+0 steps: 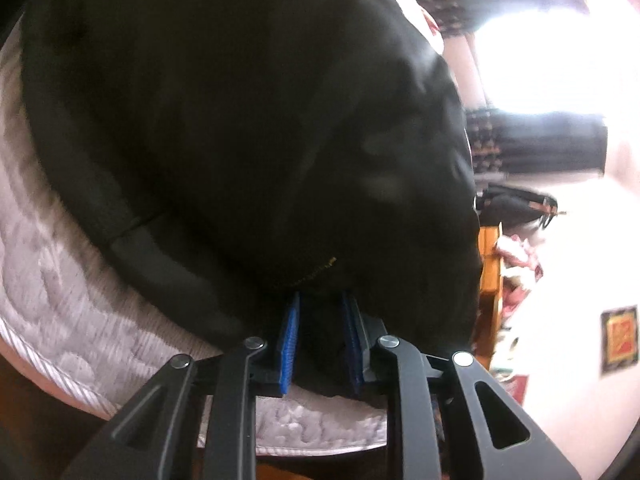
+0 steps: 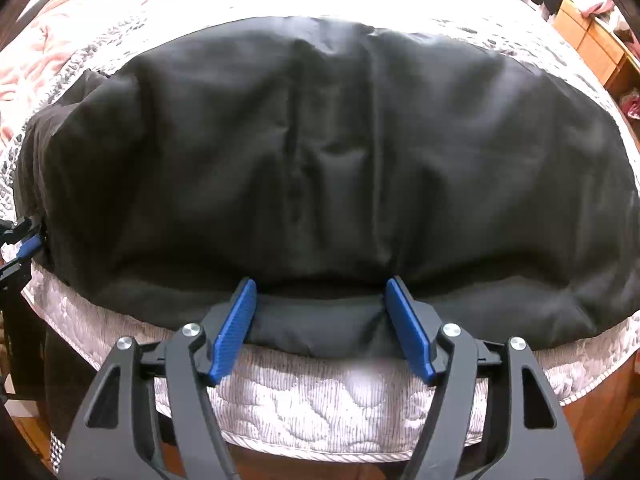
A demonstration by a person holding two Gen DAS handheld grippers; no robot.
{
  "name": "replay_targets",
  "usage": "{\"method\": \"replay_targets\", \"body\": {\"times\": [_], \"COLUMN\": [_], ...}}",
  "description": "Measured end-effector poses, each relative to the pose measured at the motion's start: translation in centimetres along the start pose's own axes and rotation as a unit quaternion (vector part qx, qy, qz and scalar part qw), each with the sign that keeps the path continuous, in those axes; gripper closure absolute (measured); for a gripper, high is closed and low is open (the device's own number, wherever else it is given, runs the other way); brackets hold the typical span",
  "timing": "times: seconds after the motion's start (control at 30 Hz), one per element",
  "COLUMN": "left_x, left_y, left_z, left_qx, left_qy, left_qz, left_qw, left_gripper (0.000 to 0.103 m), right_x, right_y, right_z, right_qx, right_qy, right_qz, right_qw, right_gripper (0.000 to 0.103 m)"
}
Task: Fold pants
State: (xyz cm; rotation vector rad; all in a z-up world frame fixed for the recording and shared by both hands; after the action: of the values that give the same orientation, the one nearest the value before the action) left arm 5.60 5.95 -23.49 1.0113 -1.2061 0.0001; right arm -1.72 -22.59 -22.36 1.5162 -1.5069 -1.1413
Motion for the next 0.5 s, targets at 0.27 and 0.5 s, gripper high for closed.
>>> {"method": "replay_targets", "body": {"times": [0.27, 0.5], "left_x": [-1.0, 0.1], "left_y": [2.1, 0.4], "left_z": [1.0, -0.3], "left_qx": [0.043, 0.045], "left_qy": [-0.021, -0.030], "left_qz": [-0.049, -0.041], "left_qw": [0.9976, 0.9977], "left_gripper": [0.061, 0.059], "right_x": [-0.1, -0.2], "right_y": [-0.1, -0.1], "right_z": [0.0, 0.1], "right_qx": [0.000, 0.002], "right_qy": [0.001, 0.002], "right_qz": [0.001, 0.000], "right_qw": [1.000, 1.000], "right_gripper": [0.032, 0.031]}}
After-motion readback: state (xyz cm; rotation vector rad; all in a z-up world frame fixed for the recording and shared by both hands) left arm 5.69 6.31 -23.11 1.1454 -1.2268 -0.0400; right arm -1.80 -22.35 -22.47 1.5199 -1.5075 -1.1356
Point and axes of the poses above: each gripper's, at about its wrist camera, not at the fingertips, and y roughly against the way its jaws point, x to its right, z to its underside, the point moved 4 cm from there along -y, roughly the way its jaws point, and after that the axes turned 1 degree about -z, right-handed, at the moved point
